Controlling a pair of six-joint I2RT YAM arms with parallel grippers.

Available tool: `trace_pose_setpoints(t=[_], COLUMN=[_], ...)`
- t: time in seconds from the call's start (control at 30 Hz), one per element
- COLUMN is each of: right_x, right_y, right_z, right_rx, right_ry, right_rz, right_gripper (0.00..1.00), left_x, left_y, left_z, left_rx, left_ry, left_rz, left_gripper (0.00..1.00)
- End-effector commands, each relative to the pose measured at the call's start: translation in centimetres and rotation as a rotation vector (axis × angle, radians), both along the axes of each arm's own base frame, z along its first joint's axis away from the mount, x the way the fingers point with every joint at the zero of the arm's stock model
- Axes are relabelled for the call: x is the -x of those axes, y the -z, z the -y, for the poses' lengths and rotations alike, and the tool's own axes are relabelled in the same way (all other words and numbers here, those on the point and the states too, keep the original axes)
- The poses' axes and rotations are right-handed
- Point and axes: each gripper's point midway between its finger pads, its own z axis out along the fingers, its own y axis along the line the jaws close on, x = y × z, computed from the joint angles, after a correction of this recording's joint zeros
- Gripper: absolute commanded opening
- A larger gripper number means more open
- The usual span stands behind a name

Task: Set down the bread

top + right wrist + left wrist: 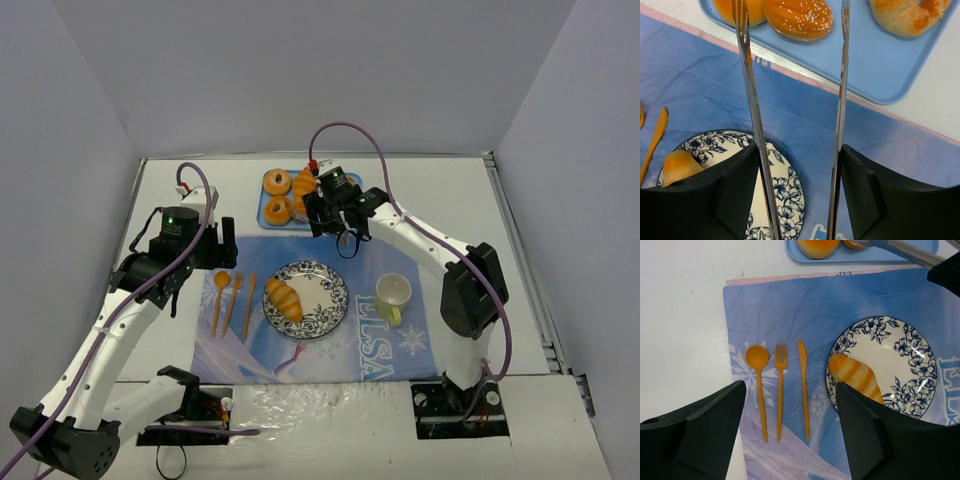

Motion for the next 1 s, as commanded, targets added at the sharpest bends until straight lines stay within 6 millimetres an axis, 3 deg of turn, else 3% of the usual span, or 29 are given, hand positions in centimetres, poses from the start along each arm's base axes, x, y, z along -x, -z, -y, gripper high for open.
trace_pose_setpoints(t=[0.0, 0.3, 0.57, 0.97], right_x=[-1.6, -2.6, -3.0, -2.6], right_y=[-1.9, -0.3, 1.1, 2.5], right_z=[-0.7, 0.3, 0.0, 0.2], right_rx=[-0.032, -0.031, -0.067, -0.072], right_ry=[-0.015, -0.009, -0.043, -0.048], right_rz=[0.069, 0.04, 0.005, -0.033], right_gripper=[0.59, 0.56, 0.55, 0.5], left_x=[-0.9, -0.9, -0.9, -0.9], left_y=[-1.8, -1.8, -1.8, -1.7], left_z=[0.3, 0.3, 0.3, 0.3], left_rx=[0.022, 0.022, 0.022, 0.022], left_ry=[-0.007, -0.007, -0.006, -0.006], left_rz=[0.063, 0.061, 0.061, 0.058], left_gripper=[0.69, 0.69, 0.69, 0.69])
